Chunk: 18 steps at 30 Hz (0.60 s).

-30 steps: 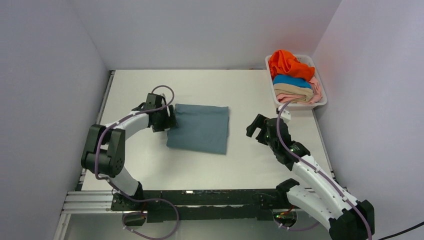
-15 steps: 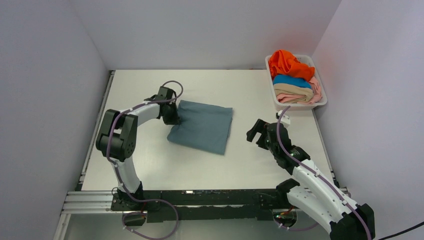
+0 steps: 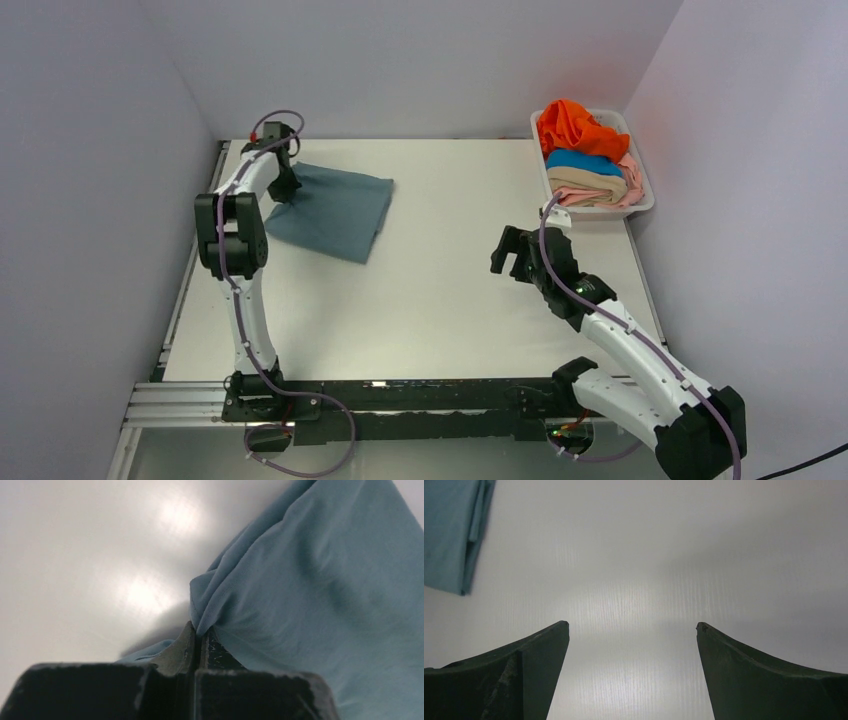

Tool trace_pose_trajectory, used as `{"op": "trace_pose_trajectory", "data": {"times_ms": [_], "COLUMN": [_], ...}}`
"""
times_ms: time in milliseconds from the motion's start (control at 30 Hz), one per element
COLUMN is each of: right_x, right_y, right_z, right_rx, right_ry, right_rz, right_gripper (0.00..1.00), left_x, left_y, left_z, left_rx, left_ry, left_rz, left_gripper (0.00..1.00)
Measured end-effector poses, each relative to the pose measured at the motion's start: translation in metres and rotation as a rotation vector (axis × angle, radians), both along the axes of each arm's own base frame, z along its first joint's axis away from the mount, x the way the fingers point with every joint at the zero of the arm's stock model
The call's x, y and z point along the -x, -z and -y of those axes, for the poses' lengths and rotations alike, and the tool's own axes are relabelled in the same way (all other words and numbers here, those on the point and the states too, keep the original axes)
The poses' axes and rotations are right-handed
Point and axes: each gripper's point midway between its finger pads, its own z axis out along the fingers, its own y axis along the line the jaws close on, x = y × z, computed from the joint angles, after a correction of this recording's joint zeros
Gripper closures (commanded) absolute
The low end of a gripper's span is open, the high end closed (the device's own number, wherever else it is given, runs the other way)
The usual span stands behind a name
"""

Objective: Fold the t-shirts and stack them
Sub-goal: Put the neatly folded tshirt into the corner of the board with the left arm

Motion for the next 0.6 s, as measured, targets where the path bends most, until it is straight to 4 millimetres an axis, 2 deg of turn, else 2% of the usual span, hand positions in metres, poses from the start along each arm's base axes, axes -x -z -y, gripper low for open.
{"op": "trace_pose_trajectory", "data": {"times_ms": [200, 333, 467, 600], "right_x": [0.001, 0.004, 0.005, 0.007], "right_y": [-0.001, -0.008, -0.013, -0.007], "right_z": [-0.001, -0.001, -0.001, 0.0], "right_rx": [0.016, 0.001, -0.008, 0.003], "right_ry": [-0.022, -0.028, -0.03, -0.03], "right_rz": [-0.009, 0.011, 0.024, 0.002], "right_gripper": [0.0, 0.0, 0.0, 0.0], "left_x": [-0.008, -0.01, -0.017, -0.027], "left_y": [0.005, 0.009, 0.011, 0.009], "left_z": [-0.086, -0.129, -0.152, -0.161], "left_rx": [-0.033, -0.038, -0.034, -0.039], "left_ry": [-0.117, -0.168, -0.18, -0.163], "left_rz": [-0.011, -0.012, 0.002, 0.026], "left_gripper": [1.0, 1.0, 1.0, 1.0]}}
